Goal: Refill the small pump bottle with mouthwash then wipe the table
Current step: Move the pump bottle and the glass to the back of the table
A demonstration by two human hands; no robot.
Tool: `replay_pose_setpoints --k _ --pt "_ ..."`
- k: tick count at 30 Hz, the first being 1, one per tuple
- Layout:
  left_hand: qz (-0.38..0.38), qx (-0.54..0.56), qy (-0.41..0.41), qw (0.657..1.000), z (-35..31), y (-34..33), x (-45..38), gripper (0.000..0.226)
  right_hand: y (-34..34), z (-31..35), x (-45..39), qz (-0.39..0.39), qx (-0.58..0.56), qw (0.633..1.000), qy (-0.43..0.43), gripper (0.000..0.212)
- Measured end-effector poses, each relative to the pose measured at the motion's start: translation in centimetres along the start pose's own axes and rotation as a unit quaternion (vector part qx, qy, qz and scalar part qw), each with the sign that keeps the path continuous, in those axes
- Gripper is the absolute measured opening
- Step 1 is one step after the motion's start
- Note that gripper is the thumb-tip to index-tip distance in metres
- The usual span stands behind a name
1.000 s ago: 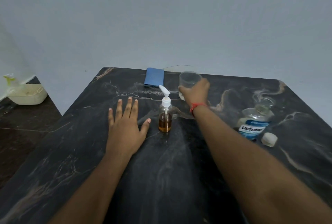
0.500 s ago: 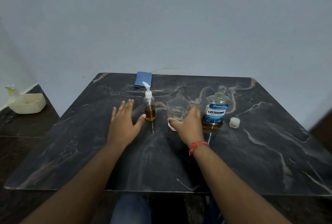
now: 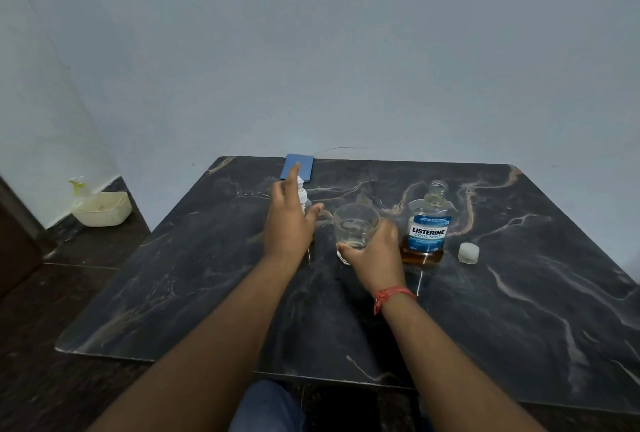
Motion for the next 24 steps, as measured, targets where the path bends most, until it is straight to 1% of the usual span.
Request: replay_pose_setpoints --k 3,5,9,12,14,17,19,24 --pt "0.020 0.031 0.029 0.999 0.8 -0.5 -0.4 0.062 0.1 0.0 -0.1 0.003 0.006 1.000 0.005 0.071" --pt "0.041 0.069 0.033 0.996 1.3 -0.7 -0.5 0.057 0.1 -0.1 -0.1 0.004 0.011 1.000 0.010 0.069" --pt "0.105 0.158 0.063 0.980 2.3 -1.2 -0.8 0.058 0.1 -0.3 -0.2 0.003 0.009 1.000 0.012 0.069" --pt "0.136 0.199 0.078 0.967 3.0 -1.6 -1.1 0.056 -0.1 -0.6 -0.3 0.008 0.004 1.000 0.009 0.073" --pt "0.145 0.205 0.068 0.966 2.8 -2.0 -1.1 0.055 -0.1 -0.7 -0.4 0.011 -0.001 1.000 0.010 0.074" --pt "0.133 0.173 0.040 0.975 2.1 -2.2 -1.0 0.055 -0.1 -0.6 -0.5 0.012 -0.012 1.000 0.015 0.073" --pt "0.135 0.171 0.027 0.976 1.8 -2.1 -1.2 0.055 -0.1 -0.8 -0.5 0.022 -0.014 1.000 0.012 0.074" --pt "0.202 0.210 0.032 0.956 2.7 -1.7 -1.5 0.064 -0.5 -0.9 -1.0 0.080 -0.026 0.996 0.021 0.075"
Point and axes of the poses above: each hand's wrist, its own x-axis away from the middle knuckle, its own y-axis out of the back of the hand, z = x × y, the point moved 10 cm from there along -x, towards the middle knuckle, and after that the axes turned 8 degrees about z, right-handed, at the moved point
